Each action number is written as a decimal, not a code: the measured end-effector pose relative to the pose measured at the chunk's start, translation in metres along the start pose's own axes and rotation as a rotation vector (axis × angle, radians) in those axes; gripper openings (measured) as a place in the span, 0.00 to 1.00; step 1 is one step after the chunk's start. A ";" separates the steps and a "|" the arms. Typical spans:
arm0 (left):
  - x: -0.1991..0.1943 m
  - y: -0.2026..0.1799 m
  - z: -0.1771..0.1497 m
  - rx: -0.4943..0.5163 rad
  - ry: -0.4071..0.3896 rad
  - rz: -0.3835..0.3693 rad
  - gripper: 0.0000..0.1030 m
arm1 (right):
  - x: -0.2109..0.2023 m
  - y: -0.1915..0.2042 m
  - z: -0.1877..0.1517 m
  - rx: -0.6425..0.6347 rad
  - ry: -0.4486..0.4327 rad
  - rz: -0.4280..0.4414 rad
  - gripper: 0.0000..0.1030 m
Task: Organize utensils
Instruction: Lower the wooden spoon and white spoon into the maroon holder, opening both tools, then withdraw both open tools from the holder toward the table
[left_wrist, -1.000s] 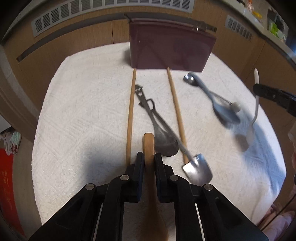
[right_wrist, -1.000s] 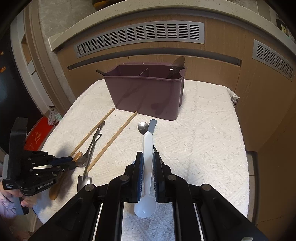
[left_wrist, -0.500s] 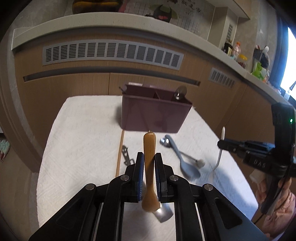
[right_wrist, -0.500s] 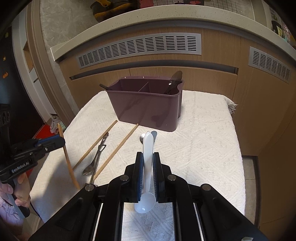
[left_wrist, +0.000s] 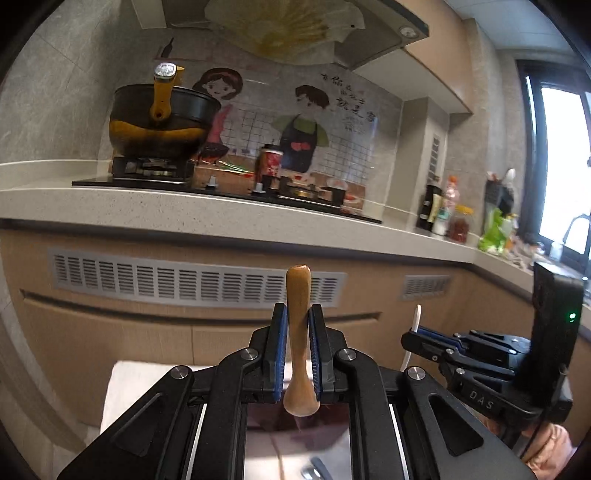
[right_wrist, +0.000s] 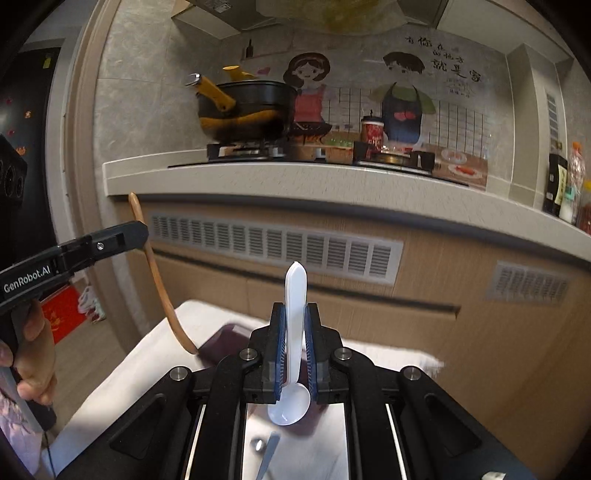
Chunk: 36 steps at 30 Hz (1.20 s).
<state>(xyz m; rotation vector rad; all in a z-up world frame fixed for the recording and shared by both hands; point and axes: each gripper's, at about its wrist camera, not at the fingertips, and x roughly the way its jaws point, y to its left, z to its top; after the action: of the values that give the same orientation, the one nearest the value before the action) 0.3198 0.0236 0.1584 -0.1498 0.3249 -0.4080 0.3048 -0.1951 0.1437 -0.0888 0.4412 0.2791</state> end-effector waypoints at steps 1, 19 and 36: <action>0.013 0.004 -0.001 0.005 0.005 0.010 0.12 | 0.009 -0.001 0.002 0.004 0.003 -0.003 0.09; 0.109 0.027 -0.097 -0.055 0.309 0.014 0.16 | 0.122 -0.019 -0.073 0.085 0.239 0.008 0.23; 0.029 0.057 -0.221 -0.123 0.603 0.205 0.50 | 0.066 0.005 -0.162 -0.015 0.361 -0.060 0.89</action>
<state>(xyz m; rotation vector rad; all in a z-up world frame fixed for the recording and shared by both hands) 0.2905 0.0458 -0.0688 -0.1090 0.9520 -0.2214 0.2947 -0.1971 -0.0310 -0.1678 0.7935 0.2070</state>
